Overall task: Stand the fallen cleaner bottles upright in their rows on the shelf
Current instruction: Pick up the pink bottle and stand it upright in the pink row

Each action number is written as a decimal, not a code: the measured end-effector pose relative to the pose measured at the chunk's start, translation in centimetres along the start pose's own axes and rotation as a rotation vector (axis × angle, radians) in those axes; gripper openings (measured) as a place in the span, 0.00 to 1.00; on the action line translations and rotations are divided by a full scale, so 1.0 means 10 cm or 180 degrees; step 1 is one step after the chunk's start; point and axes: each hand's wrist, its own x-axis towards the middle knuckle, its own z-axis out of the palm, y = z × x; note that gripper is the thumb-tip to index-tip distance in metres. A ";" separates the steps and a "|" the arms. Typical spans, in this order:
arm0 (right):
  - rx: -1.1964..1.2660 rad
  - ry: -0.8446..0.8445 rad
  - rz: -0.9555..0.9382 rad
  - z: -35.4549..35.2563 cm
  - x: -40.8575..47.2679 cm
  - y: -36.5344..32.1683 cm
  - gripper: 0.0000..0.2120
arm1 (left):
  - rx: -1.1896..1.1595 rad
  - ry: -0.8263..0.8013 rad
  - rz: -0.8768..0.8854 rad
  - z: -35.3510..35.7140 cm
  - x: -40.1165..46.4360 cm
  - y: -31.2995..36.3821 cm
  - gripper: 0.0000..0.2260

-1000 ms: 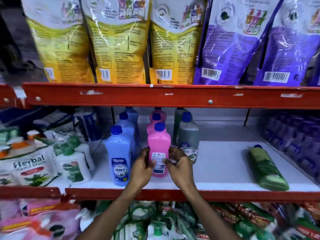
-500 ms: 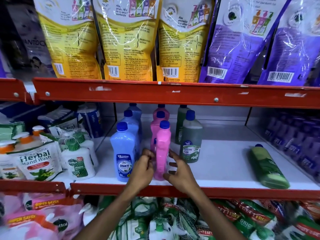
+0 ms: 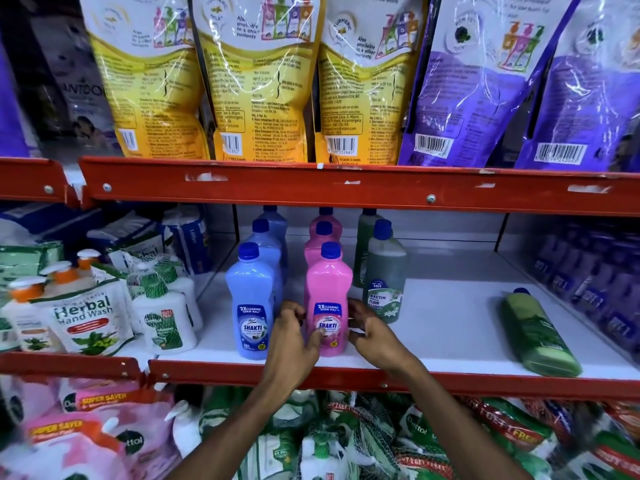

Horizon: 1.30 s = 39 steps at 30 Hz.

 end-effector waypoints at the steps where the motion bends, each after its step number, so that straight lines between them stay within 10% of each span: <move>1: 0.0021 0.0064 0.0020 0.02 -0.01 0.03 0.28 | -0.0049 -0.0066 -0.0094 -0.01 0.01 -0.01 0.20; 7: -0.0228 0.0415 0.0132 0.10 -0.06 0.14 0.20 | -0.0141 -0.0719 -0.0244 -0.03 0.06 -0.04 0.24; 39: -0.0035 0.0471 0.0109 0.05 -0.20 0.14 0.20 | -0.0077 -0.0348 -0.0072 -0.13 -0.18 -0.12 0.25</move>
